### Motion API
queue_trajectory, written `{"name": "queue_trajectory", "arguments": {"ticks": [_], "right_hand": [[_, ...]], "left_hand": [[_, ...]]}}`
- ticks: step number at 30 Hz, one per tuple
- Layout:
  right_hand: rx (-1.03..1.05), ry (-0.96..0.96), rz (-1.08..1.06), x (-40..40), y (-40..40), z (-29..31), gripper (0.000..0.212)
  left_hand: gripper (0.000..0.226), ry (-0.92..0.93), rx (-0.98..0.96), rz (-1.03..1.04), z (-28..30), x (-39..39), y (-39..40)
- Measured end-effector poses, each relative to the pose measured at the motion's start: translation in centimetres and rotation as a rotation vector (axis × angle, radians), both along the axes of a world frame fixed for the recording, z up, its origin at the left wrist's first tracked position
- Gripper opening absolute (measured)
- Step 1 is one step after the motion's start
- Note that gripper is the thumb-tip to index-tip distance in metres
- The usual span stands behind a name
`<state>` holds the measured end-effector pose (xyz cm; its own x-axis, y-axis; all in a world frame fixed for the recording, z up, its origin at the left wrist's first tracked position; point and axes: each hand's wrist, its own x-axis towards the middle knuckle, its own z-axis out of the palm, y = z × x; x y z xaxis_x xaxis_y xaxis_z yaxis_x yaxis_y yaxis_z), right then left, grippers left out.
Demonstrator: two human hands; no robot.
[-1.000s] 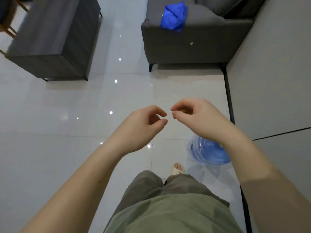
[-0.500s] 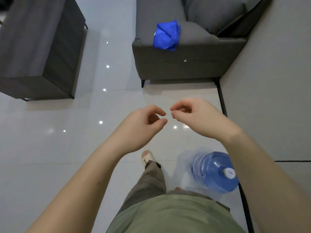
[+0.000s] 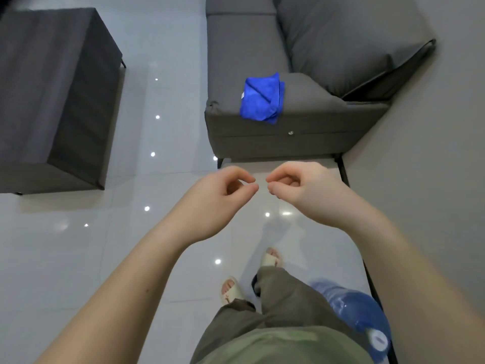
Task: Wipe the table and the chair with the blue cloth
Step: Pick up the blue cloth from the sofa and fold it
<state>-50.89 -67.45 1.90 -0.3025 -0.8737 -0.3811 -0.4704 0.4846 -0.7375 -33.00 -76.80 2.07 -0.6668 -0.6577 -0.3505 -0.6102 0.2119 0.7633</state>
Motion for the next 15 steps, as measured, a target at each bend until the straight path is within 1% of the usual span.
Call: {"name": "queue_trajectory", "arguments": {"ticks": [7,10,15], "right_hand": [[-0.063,-0.009,0.015,-7.5,-8.5,-1.3,0.009],[-0.042,-0.042,0.007,-11.0,-11.8,-1.2,0.009],[-0.041,-0.042,0.016,-15.9,-16.9,-1.2,0.010]], "left_hand": [[0.013,-0.036,0.007,0.006,-0.5,-8.0,-7.6],[0.015,-0.042,0.017,0.021,-0.3,-11.7,-10.6],[0.017,-0.043,0.016,0.038,-0.5,-16.7,-15.2]]}}
